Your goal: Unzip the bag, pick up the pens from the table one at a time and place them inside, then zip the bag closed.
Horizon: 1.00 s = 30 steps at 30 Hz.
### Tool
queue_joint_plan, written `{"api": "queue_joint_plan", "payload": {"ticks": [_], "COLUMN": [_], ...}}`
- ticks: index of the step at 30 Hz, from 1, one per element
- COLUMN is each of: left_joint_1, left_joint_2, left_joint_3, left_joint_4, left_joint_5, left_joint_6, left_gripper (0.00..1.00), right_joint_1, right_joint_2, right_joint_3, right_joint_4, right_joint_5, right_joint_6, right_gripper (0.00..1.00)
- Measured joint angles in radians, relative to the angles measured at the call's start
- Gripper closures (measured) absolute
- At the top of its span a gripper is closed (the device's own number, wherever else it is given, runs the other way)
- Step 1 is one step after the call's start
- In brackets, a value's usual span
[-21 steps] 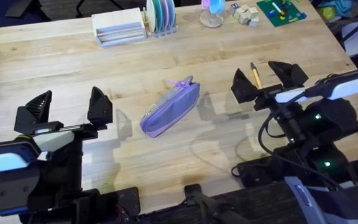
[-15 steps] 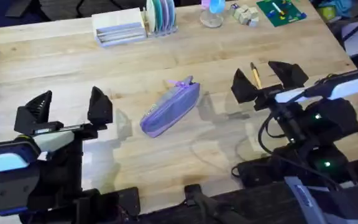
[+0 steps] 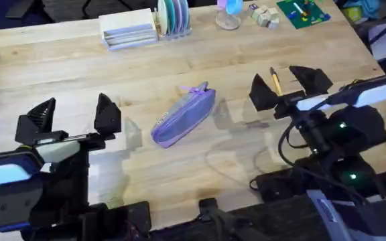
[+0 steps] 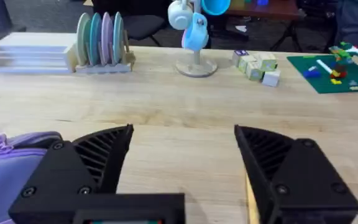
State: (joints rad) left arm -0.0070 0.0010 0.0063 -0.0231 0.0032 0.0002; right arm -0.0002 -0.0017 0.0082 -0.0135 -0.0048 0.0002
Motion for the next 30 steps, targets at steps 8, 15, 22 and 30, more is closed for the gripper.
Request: {"api": "queue_joint_plan", "payload": {"ticks": [8,15,22,30], "left_joint_1": [0.0,0.0,0.0,0.0], "left_joint_2": [0.0,0.042,0.202,0.38], "left_joint_3": [0.118,0.357,0.597,0.799], "left_joint_4": [-0.174,-0.332,-0.462,-0.545], "left_joint_5": [0.0,0.0,0.0,0.004], "left_joint_6": [0.001,0.004,0.004,0.004], "left_gripper": [0.007,0.007,0.008,0.007], "right_joint_1": [0.0,0.0,0.0,0.0], "right_joint_2": [0.003,0.056,0.192,0.365], "right_joint_3": [0.086,0.336,0.566,0.718], "right_joint_4": [-0.103,-0.268,-0.396,-0.488], "right_joint_5": [-0.005,-0.011,-0.012,-0.012], "right_joint_6": [0.0,0.0,0.0,0.0], "right_gripper": [0.004,0.003,0.004,0.003]}}
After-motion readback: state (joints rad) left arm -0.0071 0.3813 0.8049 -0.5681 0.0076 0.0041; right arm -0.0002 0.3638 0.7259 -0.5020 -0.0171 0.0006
